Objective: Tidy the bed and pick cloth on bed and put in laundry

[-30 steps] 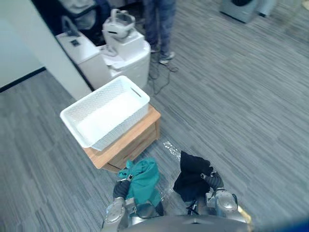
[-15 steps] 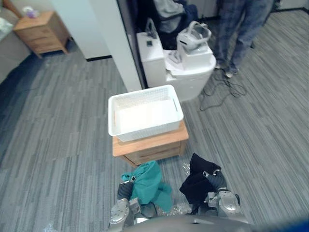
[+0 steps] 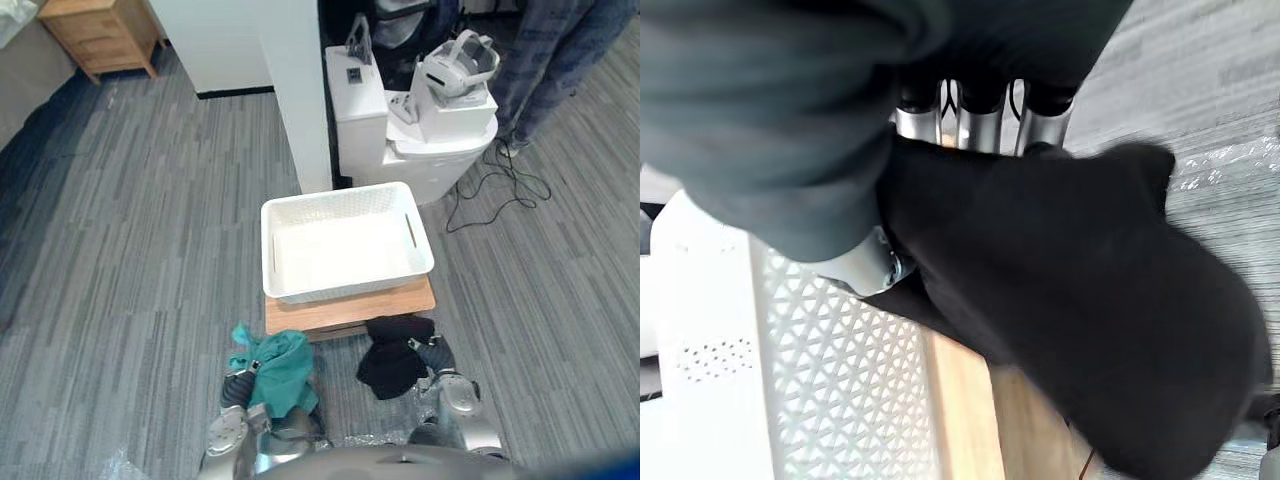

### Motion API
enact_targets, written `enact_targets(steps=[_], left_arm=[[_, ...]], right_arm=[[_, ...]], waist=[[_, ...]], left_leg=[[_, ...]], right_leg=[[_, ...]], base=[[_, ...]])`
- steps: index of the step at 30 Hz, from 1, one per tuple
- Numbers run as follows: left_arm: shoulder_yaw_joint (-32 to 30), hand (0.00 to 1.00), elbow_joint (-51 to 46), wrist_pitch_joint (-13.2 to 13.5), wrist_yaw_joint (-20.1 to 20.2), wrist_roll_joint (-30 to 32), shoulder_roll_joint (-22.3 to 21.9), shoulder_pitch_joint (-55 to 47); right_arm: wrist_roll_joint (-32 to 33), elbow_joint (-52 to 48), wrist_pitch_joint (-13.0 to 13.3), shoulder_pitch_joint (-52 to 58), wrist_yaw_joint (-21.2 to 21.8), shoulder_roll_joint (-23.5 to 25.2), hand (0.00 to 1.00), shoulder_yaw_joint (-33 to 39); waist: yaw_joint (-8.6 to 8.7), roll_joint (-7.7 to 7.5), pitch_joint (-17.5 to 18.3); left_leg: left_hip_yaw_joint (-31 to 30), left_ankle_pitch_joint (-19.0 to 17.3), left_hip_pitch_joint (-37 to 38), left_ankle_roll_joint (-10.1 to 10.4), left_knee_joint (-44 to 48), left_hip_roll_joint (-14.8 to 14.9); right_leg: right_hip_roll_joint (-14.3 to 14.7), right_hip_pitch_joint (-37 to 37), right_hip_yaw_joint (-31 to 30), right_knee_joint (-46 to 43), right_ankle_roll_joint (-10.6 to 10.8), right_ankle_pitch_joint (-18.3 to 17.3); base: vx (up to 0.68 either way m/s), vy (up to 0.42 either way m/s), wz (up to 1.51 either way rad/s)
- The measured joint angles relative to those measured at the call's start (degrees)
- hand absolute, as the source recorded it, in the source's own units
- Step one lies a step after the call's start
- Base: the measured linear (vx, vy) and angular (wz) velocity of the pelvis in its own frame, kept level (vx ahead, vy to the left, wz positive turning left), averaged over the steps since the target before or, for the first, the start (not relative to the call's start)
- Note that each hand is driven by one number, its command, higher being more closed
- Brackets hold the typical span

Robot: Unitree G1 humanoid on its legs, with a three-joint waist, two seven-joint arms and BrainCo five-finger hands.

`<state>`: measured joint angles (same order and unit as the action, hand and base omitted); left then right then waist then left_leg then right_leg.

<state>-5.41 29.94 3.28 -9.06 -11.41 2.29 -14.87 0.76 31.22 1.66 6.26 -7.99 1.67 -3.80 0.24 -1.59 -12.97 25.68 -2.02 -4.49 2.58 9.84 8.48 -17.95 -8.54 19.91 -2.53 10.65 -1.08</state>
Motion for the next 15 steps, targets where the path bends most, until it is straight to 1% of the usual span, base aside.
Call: enact_targets(steps=[1, 2, 3, 4, 5, 6, 7, 8, 9, 10, 11, 12, 13, 14, 15], left_arm=[[1.6, 1.0, 0.0, -0.1, 0.1, 1.1, 0.0, -0.1], [3.4, 1.0, 0.0, -0.1, 0.3, 1.7, -0.2, -0.1], [4.0, 1.0, 0.0, -0.1, 0.4, 2.0, -0.4, -0.1], [4.8, 1.0, 0.0, -0.1, 0.4, 2.0, -0.7, -0.2], [4.8, 1.0, -0.1, -0.1, 0.4, 2.0, -0.5, -0.2], [4.8, 1.0, -0.1, -0.1, 0.4, 2.0, -0.4, -0.2], [4.9, 1.0, -0.6, -0.1, 0.3, 2.0, -0.1, -0.9], [4.8, 1.0, -0.6, -0.2, 0.1, 2.0, 0.9, -1.1], [4.8, 1.0, -0.6, -0.2, 0.1, 2.0, 1.1, -1.0], [4.8, 1.0, -0.6, -0.2, 0.2, 1.9, 1.3, -1.0], [4.5, 1.0, -0.6, -0.3, 0.4, 2.0, 1.4, -0.9], [4.5, 1.0, -0.6, -0.4, 0.3, 2.0, 1.2, -0.8], [4.3, 1.0, -0.7, -0.4, 0.3, 2.0, 0.9, -0.4], [4.4, 1.0, -1.1, -0.4, 0.4, 2.0, 0.3, -0.5], [4.5, 1.0, -1.1, -0.4, 0.4, 2.0, -0.3, -0.6]], right_arm=[[0.0, 0.0, 0.0, -0.2, 0.0, -0.4, 1.0, -0.2], [-0.3, 0.1, 0.0, -0.6, 0.0, -0.8, 1.0, 0.1], [-0.6, 0.1, 0.0, -0.6, 0.0, -0.9, 1.0, 0.3], [-1.1, 0.0, 0.0, -0.6, 0.0, -0.8, 1.0, 0.1], [-1.6, -0.3, 0.0, -0.5, 0.0, -0.6, 1.0, -0.5], [-1.7, -0.4, 0.0, -0.5, 0.0, -0.6, 1.0, -1.0], [-2.0, -0.8, 0.0, -0.3, 0.0, -0.1, 1.0, -1.7], [-2.0, -1.8, 0.1, 0.5, 0.0, 0.8, 1.0, -2.4], [-2.0, -2.3, 0.1, 0.8, 0.0, 1.0, 1.0, -2.6], [-1.9, -3.0, 0.1, 1.0, 0.0, 1.2, 1.0, -2.6], [-1.6, -3.2, 0.3, 0.5, 0.0, 1.1, 1.0, -2.6], [-1.5, -3.1, 0.3, 0.5, 0.0, 0.8, 1.0, -2.6], [-1.4, -3.1, 0.4, 0.1, -0.1, 0.4, 1.0, -2.7], [-1.3, -3.5, 0.7, 0.0, -0.1, -0.2, 1.0, -2.5], [-0.8, -3.4, 0.7, 0.4, -0.1, -0.6, 1.0, -2.2]], waist=[[0.03, -0.05, 0.0], [0.1, -0.13, -0.1], [0.13, -0.01, -0.1], [0.15, -0.03, -0.1], [0.32, -0.82, -0.1], [0.33, -1.1, 0.0], [0.35, -1.73, 0.3], [0.44, -2.59, 0.7], [0.47, -2.7, 0.7], [0.4, -2.81, 0.6], [0.35, -3.97, 0.7], [0.36, -4.29, 0.9], [0.39, -3.1, 0.6], [0.64, -1.55, 0.3], [0.77, -0.9, 0.3]], left_leg=[[0.0, 0.4, 0.8, 0.3, -1.8, -0.7], [0.4, 0.0, 1.9, 0.8, -3.3, -1.0], [0.6, -0.1, 2.6, 0.8, -4.0, -1.0], [0.8, 0.2, 4.0, 1.1, -6.4, -1.3], [0.7, 0.4, 5.7, 1.1, -8.1, -1.6], [0.6, 0.5, 6.0, 1.1, -8.5, -1.6], [0.1, 0.9, 6.1, 0.8, -9.1, -1.2], [-0.9, 1.4, 5.8, 0.6, -9.4, -0.5], [-1.3, 1.5, 5.6, 0.6, -9.4, -0.3], [-1.7, 2.1, 5.5, 0.5, -9.9, -0.2], [-2.0, 3.5, 5.7, 0.5, -10.5, -2.0], [-1.9, 3.7, 5.8, 0.5, -10.8, -2.4], [-1.9, 4.2, 5.7, 0.5, -11.1, -2.4], [-2.4, 4.9, 5.7, 0.6, -12.1, -2.4], [-3.0, 5.5, 6.4, 0.7, -13.2, -2.3]], right_leg=[[-0.4, 0.6, -0.1, -1.4, 1.0, -0.2], [-1.3, 1.9, -0.4, -4.7, 1.7, -0.7], [-1.5, 2.8, -0.7, -7.0, 1.7, -0.7], [-2.5, 6.2, -0.9, -14.6, -0.2, -0.9], [-3.2, 9.1, -1.4, -20.8, -3.7, -0.4], [-3.2, 10.2, -2.0, -22.6, -4.5, -0.1], [-1.9, 12.6, -5.0, -25.3, -4.6, -2.0], [1.7, 13.1, -7.1, -24.2, -3.7, -6.2], [3.1, 13.1, -7.4, -23.3, -3.7, -7.2], [5.6, 13.0, -7.2, -20.3, -4.0, -8.0], [6.9, 12.3, -4.6, -13.9, -6.1, -8.0], [6.7, 11.5, -4.6, -12.8, -5.5, -8.3], [7.5, 10.8, -4.9, -11.2, -5.4, -7.7], [8.0, 10.4, -4.8, -10.0, -5.6, -7.5], [8.4, 9.6, -4.4, -9.3, -5.6, -7.4]], base=[[-0.03, 0.019, -0.11], [-0.03, 0.025, -0.14], [-0.1, 0.068, -0.17], [-0.1, 0.083, -0.07], [-0.1, 0.098, -0.04], [-0.03, 0.066, -0.03], [0.02, -0.009, 0.03], [0.02, -0.05, 0.11], [0.04, -0.087, 0.28], [0.08, -0.11, 0.26], [0.09, -0.113, 0.17], [0.11, -0.105, 0.03], [0.11, -0.045, -0.02], [0.13, -0.044, 0.04], [0.12, -0.045, 0.08]])
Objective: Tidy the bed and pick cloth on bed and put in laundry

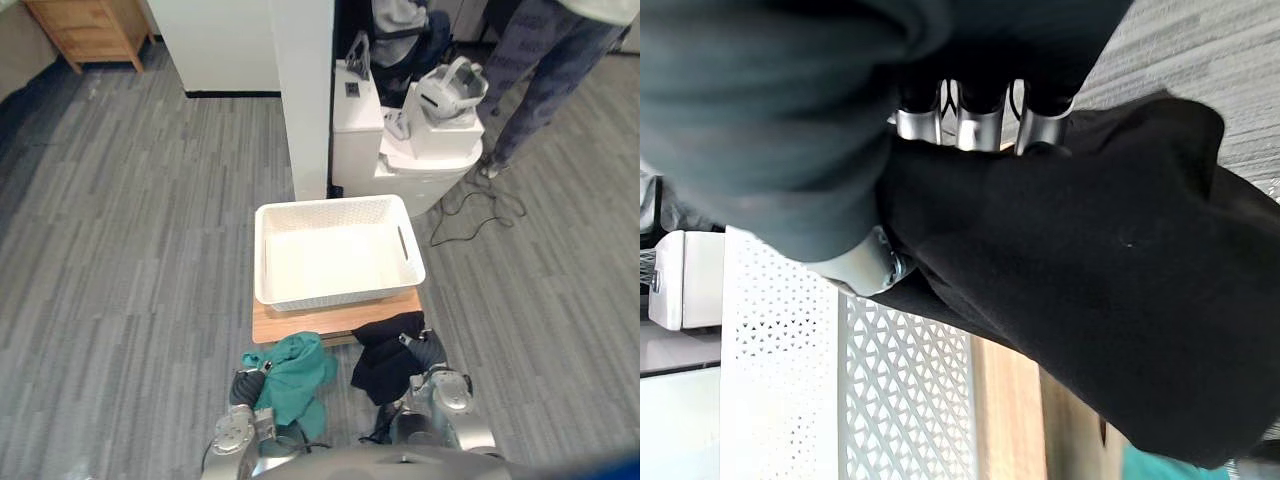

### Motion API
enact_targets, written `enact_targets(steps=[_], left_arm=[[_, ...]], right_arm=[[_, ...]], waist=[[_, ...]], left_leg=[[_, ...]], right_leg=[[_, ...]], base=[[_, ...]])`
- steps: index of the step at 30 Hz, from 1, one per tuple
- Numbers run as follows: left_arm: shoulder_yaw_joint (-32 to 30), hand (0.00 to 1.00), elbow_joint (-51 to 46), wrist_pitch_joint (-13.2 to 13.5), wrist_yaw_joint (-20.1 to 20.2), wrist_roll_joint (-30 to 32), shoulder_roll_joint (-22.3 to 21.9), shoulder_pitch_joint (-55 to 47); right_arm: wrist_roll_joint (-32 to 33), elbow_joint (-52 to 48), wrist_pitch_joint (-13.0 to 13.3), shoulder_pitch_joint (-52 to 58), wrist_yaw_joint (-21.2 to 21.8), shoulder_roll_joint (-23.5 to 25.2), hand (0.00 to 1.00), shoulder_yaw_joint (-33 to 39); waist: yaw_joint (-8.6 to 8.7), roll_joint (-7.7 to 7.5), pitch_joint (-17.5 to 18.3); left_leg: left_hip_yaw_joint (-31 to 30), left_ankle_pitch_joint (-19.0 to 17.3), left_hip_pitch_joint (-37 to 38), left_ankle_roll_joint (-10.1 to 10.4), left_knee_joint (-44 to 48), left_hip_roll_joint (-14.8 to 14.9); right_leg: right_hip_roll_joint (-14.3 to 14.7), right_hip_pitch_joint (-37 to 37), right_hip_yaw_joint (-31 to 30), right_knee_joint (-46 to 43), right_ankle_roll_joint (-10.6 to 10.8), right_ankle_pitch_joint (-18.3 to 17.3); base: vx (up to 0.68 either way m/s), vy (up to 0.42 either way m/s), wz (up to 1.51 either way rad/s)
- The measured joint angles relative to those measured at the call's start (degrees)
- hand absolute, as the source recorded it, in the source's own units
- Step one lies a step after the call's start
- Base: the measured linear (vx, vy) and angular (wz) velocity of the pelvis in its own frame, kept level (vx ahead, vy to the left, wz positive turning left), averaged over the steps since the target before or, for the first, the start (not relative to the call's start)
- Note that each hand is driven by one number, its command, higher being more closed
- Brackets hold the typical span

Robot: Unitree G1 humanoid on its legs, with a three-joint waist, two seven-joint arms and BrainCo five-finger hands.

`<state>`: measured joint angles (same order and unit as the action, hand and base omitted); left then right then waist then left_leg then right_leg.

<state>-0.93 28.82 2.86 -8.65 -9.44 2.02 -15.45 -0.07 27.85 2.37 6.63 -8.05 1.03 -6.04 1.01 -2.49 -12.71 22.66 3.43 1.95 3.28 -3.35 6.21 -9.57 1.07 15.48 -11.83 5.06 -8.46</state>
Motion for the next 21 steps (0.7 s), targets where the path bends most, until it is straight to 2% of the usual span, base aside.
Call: enact_targets(steps=[3, 6, 10, 12, 15, 17, 21], left_arm=[[0.4, 1.0, 0.0, 0.0, 0.1, 0.0, -0.3, -0.5], [0.5, 1.0, 0.1, 0.0, 1.3, 0.0, -0.3, -0.6], [0.6, 1.0, 0.1, 0.0, 1.8, 0.0, 0.0, -0.8], [0.6, 1.0, 0.1, 0.0, 2.1, 0.0, 0.5, -1.0], [0.8, 1.0, 0.6, 0.0, 2.1, 0.0, 0.5, -1.4], [0.7, 1.0, 2.0, -0.1, 2.1, 0.0, 0.6, -1.8], [0.4, 1.0, 2.0, -0.1, 2.1, 0.0, 1.0, -2.5]], right_arm=[[0.9, 0.1, 0.0, 2.3, 0.0, 0.2, 1.0, 0.6], [1.0, 0.1, 0.0, 3.8, 0.0, 0.2, 1.0, 1.4], [1.1, 0.1, -0.1, 5.1, -0.1, 0.7, 1.0, 2.7], [1.1, 0.0, -0.2, 5.5, -0.2, 0.8, 1.0, 3.4], [1.1, -3.5, -0.7, 6.9, -1.4, 0.6, 1.0, 7.3], [1.1, -10.6, -0.9, 6.8, -2.5, 0.1, 1.0, 11.5], [1.1, -22.5, -0.9, 4.1, -3.9, -4.0, 1.0, 16.4]], waist=[[-0.23, -0.01, 0.1], [-0.17, -0.78, 0.5], [0.1, -0.65, 0.6], [0.27, -0.23, 0.9], [0.47, 1.42, 1.9], [1.12, 2.75, 2.7], [1.21, 3.12, 3.0]], left_leg=[[-0.4, 0.3, 3.3, 0.5, -2.2, 0.8], [-0.3, 0.3, 3.3, 0.6, -2.3, 0.7], [0.4, 0.3, 3.7, 0.6, -2.3, 0.4], [0.4, 0.3, 4.0, 0.6, -2.6, 0.4], [0.4, 0.3, 3.9, 0.6, -2.6, 0.4], [0.8, 0.3, 3.9, 0.5, -2.6, 0.6], [1.6, 0.3, 3.9, 0.6, -2.6, 0.8]], right_leg=[[1.5, -3.8, 0.0, 2.3, -0.6, 0.4], [1.6, -4.3, -0.2, 3.8, -0.4, 0.8], [1.5, -5.1, -0.7, 5.2, -0.1, 1.3], [1.5, -5.7, -0.7, 5.8, 0.0, 1.6], [1.6, -5.7, -0.9, 6.2, 0.2, 2.0], [1.7, -5.6, -1.5, 6.9, 0.3, 2.4], [2.0, -5.4, -2.4, 7.9, 0.3, 3.1]], base=[[0.11, -0.045, 0.09], [0.06, 0.001, 0.02], [-0.01, 0.03, -0.07], [-0.04, 0.014, -0.02], [-0.05, 0.017, -0.03], [-0.05, 0.016, -0.1], [-0.02, 0.016, -0.12]])
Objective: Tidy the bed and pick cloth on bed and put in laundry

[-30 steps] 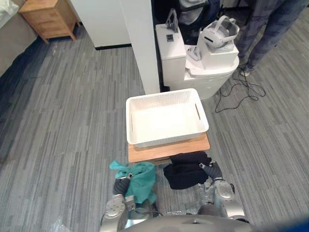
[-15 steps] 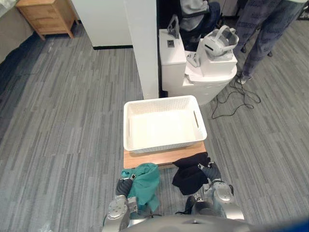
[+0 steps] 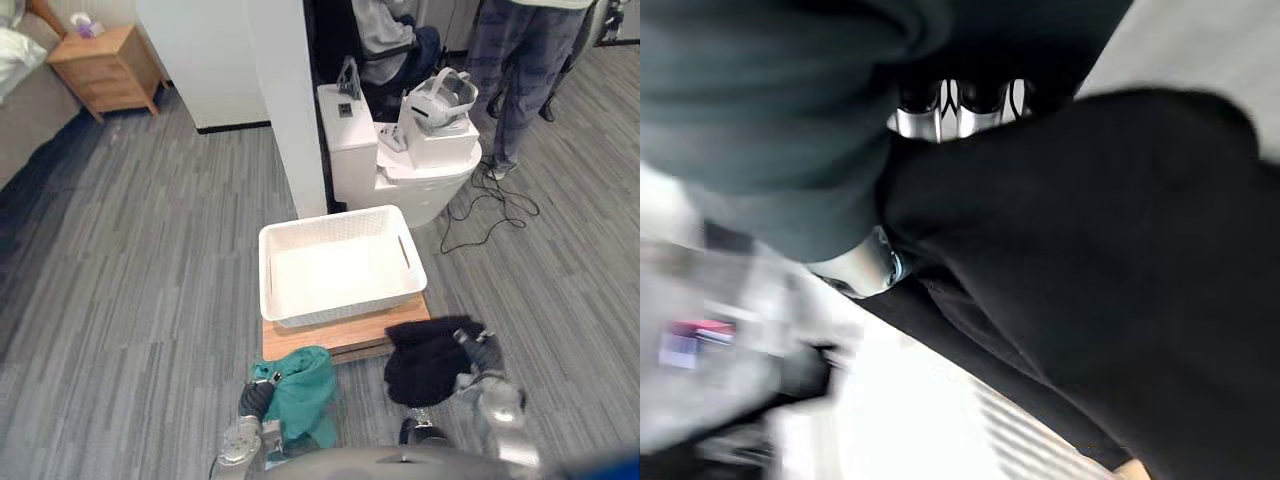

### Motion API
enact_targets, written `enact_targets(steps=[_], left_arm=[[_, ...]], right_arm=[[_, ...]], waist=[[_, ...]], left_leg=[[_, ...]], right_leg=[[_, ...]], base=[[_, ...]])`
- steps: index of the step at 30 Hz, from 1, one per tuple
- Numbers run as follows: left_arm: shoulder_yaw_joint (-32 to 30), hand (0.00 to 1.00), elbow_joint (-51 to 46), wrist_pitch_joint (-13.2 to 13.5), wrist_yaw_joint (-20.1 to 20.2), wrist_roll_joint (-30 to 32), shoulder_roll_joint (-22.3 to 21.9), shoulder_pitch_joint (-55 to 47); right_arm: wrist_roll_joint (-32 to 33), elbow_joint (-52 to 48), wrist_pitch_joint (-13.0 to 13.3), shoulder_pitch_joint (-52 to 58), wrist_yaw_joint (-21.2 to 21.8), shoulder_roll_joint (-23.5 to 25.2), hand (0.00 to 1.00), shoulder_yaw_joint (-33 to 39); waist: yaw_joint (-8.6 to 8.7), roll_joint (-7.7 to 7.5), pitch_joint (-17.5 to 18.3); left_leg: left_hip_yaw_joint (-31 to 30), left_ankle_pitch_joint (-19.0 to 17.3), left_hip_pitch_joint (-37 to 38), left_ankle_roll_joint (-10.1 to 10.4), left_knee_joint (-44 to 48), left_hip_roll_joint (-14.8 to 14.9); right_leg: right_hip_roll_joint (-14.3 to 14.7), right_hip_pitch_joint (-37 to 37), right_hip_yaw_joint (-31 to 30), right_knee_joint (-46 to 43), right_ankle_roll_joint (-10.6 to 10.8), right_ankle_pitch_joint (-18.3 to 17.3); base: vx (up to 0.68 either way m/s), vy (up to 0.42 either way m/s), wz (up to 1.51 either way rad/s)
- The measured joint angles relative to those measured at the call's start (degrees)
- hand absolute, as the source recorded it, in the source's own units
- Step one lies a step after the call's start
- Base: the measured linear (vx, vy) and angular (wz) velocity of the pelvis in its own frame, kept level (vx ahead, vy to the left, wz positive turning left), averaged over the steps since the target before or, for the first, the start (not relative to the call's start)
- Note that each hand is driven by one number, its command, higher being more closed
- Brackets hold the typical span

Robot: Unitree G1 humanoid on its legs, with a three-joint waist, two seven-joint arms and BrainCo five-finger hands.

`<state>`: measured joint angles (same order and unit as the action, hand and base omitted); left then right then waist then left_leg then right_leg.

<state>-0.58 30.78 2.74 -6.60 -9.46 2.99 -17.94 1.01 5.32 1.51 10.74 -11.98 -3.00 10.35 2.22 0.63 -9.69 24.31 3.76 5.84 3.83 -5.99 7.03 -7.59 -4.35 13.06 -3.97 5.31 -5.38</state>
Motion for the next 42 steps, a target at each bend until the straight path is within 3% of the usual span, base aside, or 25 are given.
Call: enact_targets(steps=[8, 12, 20, 23, 31, 38, 42], left_arm=[[0.0, 1.0, 0.0, 0.0, 0.0, -0.7, 0.2, -0.5], [-0.5, 1.0, 0.1, 0.0, 0.0, -1.2, -0.2, -0.1], [0.6, 1.0, 2.5, 0.1, 0.0, -2.5, 0.1, 0.0], [0.7, 1.0, 2.6, 0.1, -0.1, -3.5, 0.3, 0.4], [1.7, 1.0, 4.1, 0.5, -0.9, -3.7, 1.0, 1.8], [2.6, 1.0, 4.2, 0.4, -0.9, -5.0, 2.2, 2.9], [2.5, 1.0, 4.0, 0.4, -1.0, -5.0, 2.4, 4.2]], right_arm=[[0.1, -9.0, 0.4, -10.4, -1.1, -9.2, 1.0, 4.0], [0.1, -12.9, 2.0, -16.4, -0.9, -12.7, 1.0, -0.4], [1.2, -10.0, 2.8, -34.1, -0.6, -19.0, 1.0, -9.9], [2.1, -7.6, 3.3, -40.8, -0.6, -20.7, 1.0, -13.7], [2.2, -6.0, 5.2, -49.6, -0.7, -20.4, 1.0, -19.6], [2.1, -2.9, 5.2, -49.1, -0.6, -13.6, 1.0, -24.6], [1.5, 2.0, 4.9, -48.6, -0.4, -9.6, 1.0, -26.5]], waist=[[-0.02, -1.7, 1.0], [-0.01, -1.76, 1.0], [-0.35, -2.2, 1.3], [-1.67, -2.45, 1.6], [-3.27, -3.03, 1.9], [-3.34, -4.29, 2.6], [-4.58, -4.43, 1.6]], left_leg=[[1.2, 0.2, -1.0, 0.1, 0.1, 0.5], [1.2, 0.2, -1.0, 0.2, 0.1, 0.5], [0.3, 1.2, -1.7, -0.3, 0.0, 1.0], [0.2, 1.8, -2.3, -0.2, 0.0, 1.4], [-1.6, 3.1, -3.4, -0.2, -0.1, 2.1], [-3.0, 4.5, -6.8, -0.1, -0.1, 2.8], [-3.8, 5.4, -9.4, -0.1, 0.0, 3.0]], right_leg=[[0.7, 0.8, -1.2, 1.8, -0.5, 1.8], [1.0, 0.7, -1.3, 2.0, -0.3, 2.1], [1.2, 0.8, -1.1, 2.7, -0.4, 3.4], [1.5, 0.9, -1.0, 3.7, -0.7, 4.4], [2.2, 1.0, 0.4, 3.9, -1.1, 4.9], [3.0, 3.5, 1.7, 4.0, -1.9, 5.5], [3.5, 5.8, 2.3, 3.7, -2.3, 5.8]], base=[[0.04, 0.003, -0.09], [0.0, 0.0, 0.0], [-0.05, 0.001, 0.03], [-0.05, 0.0, 0.02], [-0.03, -0.008, 0.09], [0.0, -0.009, 0.07], [-0.01, -0.002, 0.09]])
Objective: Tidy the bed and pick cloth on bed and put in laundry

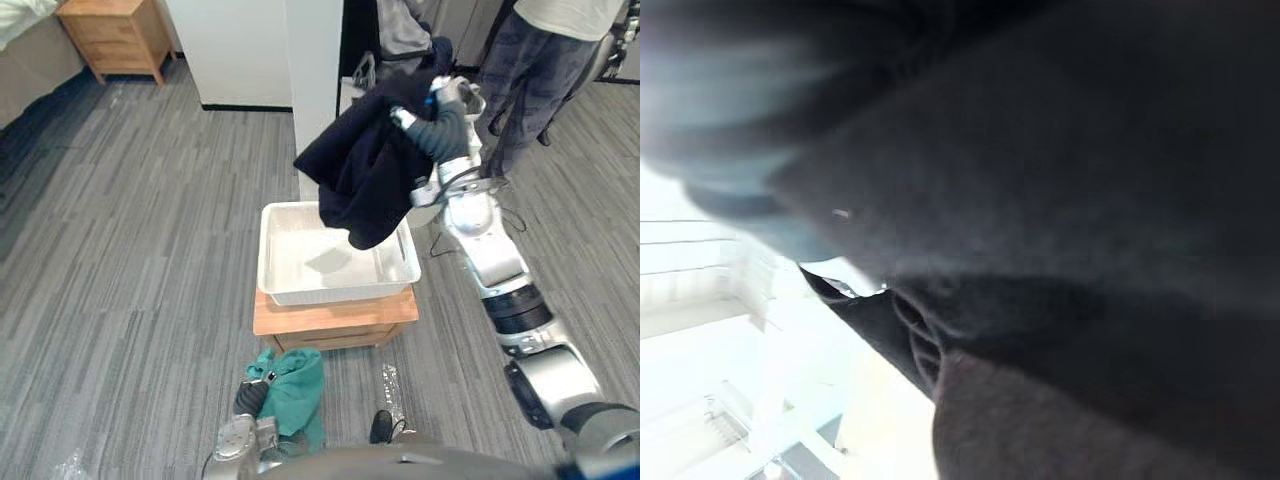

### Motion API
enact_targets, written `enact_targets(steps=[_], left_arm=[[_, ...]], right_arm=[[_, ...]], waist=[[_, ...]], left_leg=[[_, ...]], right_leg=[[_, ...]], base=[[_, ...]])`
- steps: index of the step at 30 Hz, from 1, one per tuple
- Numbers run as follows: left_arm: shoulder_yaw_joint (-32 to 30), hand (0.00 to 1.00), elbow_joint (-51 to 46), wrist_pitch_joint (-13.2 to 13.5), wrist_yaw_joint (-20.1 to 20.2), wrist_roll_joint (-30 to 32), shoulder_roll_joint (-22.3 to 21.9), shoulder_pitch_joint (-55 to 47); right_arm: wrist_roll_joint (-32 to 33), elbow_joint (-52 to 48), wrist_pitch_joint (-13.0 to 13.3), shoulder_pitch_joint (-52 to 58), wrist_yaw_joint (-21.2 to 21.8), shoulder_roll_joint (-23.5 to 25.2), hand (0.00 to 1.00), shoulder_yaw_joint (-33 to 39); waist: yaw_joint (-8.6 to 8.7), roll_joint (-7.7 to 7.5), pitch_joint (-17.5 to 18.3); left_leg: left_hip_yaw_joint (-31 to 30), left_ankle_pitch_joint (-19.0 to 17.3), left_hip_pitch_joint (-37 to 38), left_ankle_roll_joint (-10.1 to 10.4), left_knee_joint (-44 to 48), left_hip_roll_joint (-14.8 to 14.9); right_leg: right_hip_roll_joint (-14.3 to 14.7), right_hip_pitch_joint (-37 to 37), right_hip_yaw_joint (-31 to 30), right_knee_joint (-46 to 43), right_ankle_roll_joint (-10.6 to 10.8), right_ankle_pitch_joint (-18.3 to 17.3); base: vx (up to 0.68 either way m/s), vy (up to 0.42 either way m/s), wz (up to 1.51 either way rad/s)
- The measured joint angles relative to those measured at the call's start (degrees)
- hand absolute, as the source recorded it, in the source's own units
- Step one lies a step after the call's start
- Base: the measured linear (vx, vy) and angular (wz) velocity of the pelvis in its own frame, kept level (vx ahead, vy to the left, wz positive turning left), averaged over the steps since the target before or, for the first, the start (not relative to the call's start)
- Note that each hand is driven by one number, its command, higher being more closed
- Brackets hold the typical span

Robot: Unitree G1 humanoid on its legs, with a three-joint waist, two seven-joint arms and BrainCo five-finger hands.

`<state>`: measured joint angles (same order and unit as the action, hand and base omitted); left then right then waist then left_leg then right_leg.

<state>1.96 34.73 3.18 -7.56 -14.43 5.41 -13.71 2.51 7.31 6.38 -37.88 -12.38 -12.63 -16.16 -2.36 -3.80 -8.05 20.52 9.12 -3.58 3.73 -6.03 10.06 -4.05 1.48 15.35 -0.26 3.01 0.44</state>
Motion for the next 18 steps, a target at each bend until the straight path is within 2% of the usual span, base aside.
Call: enact_targets(steps=[7, 8, 10, 11, 13, 14, 18], left_arm=[[-0.4, 1.0, -2.6, 0.5, -0.2, 0.0, 0.1, 3.0], [-0.4, 1.0, -2.7, 1.0, -0.3, 0.0, 0.1, 3.9], [-0.4, 1.0, -3.5, 1.3, -0.3, -0.1, 0.1, 4.1], [-0.4, 1.0, -4.5, 1.6, -0.3, -0.1, 0.1, 4.6], [-0.4, 1.0, -4.5, 2.2, -0.4, -0.2, 0.3, 5.3], [-0.4, 1.0, -4.6, 2.4, -0.4, -0.2, 0.4, 5.8], [0.2, 1.0, -5.3, 2.8, -0.5, -0.2, 0.6, 7.5]], right_arm=[[-2.4, 8.5, -2.7, 0.7, -0.3, 3.8, 1.0, 0.3], [-4.0, 11.3, -3.4, 0.7, -0.6, 3.9, 1.0, 1.0], [-4.4, 13.5, -3.8, 0.7, -0.9, 4.7, 1.0, 2.6], [-5.5, 15.7, -4.1, 0.1, -1.7, 5.0, 1.0, 4.5], [-6.2, 17.7, -4.5, -0.7, -2.2, 4.9, 1.0, 5.9], [-6.2, 18.8, -4.7, -1.2, -2.7, 4.9, 0.0, 7.0], [-6.8, 23.0, -4.8, -2.9, -4.8, 4.8, 0.0, 11.3]], waist=[[-1.56, 1.57, -8.1], [-1.92, 2.32, -10.0], [-1.89, 3.25, -10.8], [-1.84, 4.3, -12.5], [-1.86, 5.09, -13.7], [-1.83, 5.66, -14.1], [-1.81, 7.16, -16.1]], left_leg=[[-1.3, 1.4, -5.4, -0.4, 0.1, -0.2], [-1.3, 1.6, -6.0, -0.7, 0.1, -0.4], [-1.4, 1.8, -7.3, -1.0, 0.2, -1.1], [-1.4, 2.0, -7.8, -1.3, 0.3, -1.3], [-1.3, 2.0, -8.2, -1.3, 0.3, -1.6], [-1.3, 2.2, -9.1, -1.4, 0.3, -1.8], [-1.0, 2.3, -10.1, -1.6, 0.3, -2.2]], right_leg=[[-0.9, 6.5, 1.1, -4.3, -0.1, -0.3], [-1.5, 7.7, 1.1, -5.7, 0.0, -0.7], [-2.1, 9.5, 1.1, -7.1, 0.2, -1.1], [-2.7, 10.4, 1.0, -8.0, 0.4, -1.2], [-3.1, 11.2, 0.8, -8.7, 0.6, -1.4], [-3.3, 12.2, 0.8, -9.0, 0.6, -1.4], [-3.8, 13.8, 0.3, -9.7, 0.7, -1.4]], base=[[-0.04, 0.018, 0.08], [-0.02, 0.034, 0.06], [0.0, 0.035, 0.05], [0.02, 0.032, 0.02], [0.01, 0.019, 0.0], [0.0, 0.0, 0.0], [0.01, 0.003, -0.02]])
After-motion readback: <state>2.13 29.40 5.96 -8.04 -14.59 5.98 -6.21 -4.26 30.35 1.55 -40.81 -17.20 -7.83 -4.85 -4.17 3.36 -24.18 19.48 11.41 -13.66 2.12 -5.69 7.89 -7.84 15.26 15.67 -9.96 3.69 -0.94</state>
